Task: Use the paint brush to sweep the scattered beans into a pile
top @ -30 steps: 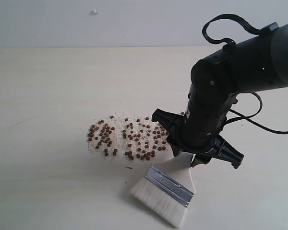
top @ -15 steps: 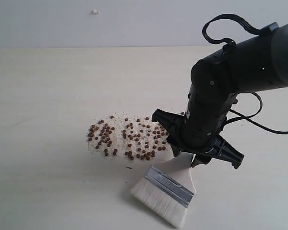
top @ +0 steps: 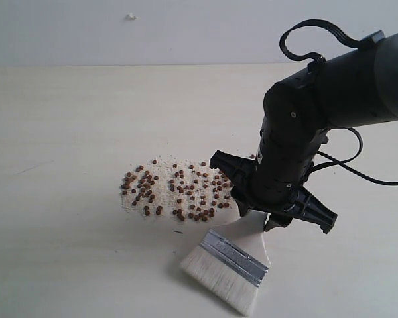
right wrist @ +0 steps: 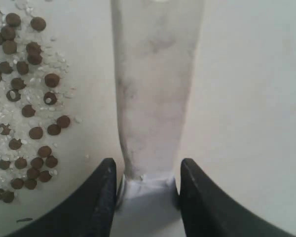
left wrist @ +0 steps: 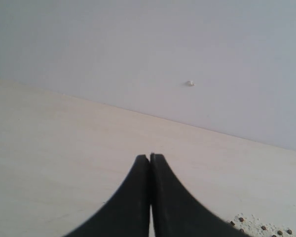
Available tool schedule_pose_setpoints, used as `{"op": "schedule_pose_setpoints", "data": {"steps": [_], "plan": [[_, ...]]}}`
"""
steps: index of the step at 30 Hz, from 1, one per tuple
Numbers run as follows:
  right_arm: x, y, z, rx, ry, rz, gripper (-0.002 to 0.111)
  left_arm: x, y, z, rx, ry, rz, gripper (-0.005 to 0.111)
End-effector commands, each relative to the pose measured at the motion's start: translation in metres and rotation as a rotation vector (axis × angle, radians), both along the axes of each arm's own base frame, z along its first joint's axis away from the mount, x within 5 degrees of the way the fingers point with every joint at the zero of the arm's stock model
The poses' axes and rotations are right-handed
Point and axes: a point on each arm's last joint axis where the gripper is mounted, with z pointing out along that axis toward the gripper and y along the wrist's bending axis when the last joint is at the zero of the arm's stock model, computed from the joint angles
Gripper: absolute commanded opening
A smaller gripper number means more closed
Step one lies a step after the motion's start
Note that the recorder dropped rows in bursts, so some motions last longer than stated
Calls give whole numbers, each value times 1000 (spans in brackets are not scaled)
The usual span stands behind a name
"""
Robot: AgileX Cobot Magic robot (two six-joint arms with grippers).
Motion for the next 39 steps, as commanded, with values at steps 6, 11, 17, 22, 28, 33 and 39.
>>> {"op": "schedule_pose_setpoints", "data": {"steps": [6,11,17,22,28,33,39], "plan": [[5,-1,3,-20,-73,88,0,0,0,1,-8,-8,-1,0],[9,-3,4,-71,-129,295,0,0,0,1,-8,-8,-1,0],[13,-7,5,-192,-183,668,0,0,0,1,-8,-8,-1,0],[14,-8,5,-236,-190,889,0,0,0,1,-8,-8,-1,0],[16,-10,5,-284,-198,1013,0,0,0,1,-8,-8,-1,0],[14,-13,5,-310,-162,1021,0,0,0,1,-8,-8,-1,0],[13,-14,5,-314,-151,1020,0,0,0,1,-8,-8,-1,0]]}}
